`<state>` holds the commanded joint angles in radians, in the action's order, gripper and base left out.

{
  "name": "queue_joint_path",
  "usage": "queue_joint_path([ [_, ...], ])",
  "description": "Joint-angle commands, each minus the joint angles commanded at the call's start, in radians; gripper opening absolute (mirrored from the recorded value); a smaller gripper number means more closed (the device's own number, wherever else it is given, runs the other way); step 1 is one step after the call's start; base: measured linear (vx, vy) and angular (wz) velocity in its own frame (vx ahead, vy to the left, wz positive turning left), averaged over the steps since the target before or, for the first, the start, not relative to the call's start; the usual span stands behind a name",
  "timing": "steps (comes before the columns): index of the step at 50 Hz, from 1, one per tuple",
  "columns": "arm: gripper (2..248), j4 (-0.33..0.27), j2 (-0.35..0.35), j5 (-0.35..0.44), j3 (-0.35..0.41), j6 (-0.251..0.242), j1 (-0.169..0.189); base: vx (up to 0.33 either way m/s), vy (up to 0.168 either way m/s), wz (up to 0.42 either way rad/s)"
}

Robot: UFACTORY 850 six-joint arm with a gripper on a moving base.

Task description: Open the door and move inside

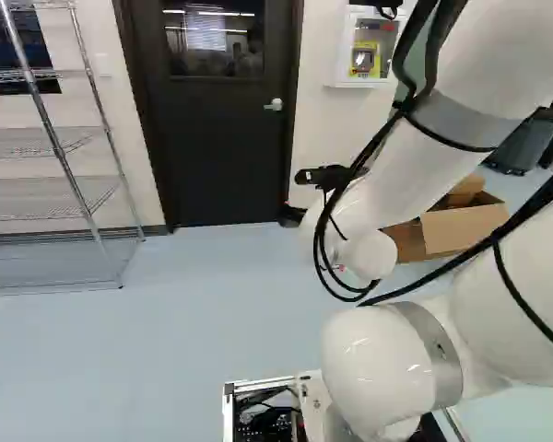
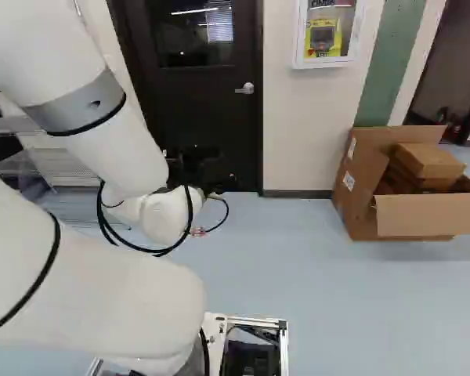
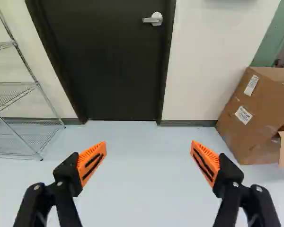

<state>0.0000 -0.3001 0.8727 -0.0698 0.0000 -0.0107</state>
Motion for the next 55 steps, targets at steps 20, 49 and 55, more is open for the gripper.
queue_joint_path([
  [20,247,0.000,0.000,0.000,0.000,0.000,0.000,0.096,0.002,-0.007],
  [49,247,0.000,0.000,0.000,0.000,0.000,0.000,0.136,0.002,-0.012],
  [55,247,0.000,0.000,0.000,0.000,0.000,0.000,0.137,-0.002,-0.009],
])
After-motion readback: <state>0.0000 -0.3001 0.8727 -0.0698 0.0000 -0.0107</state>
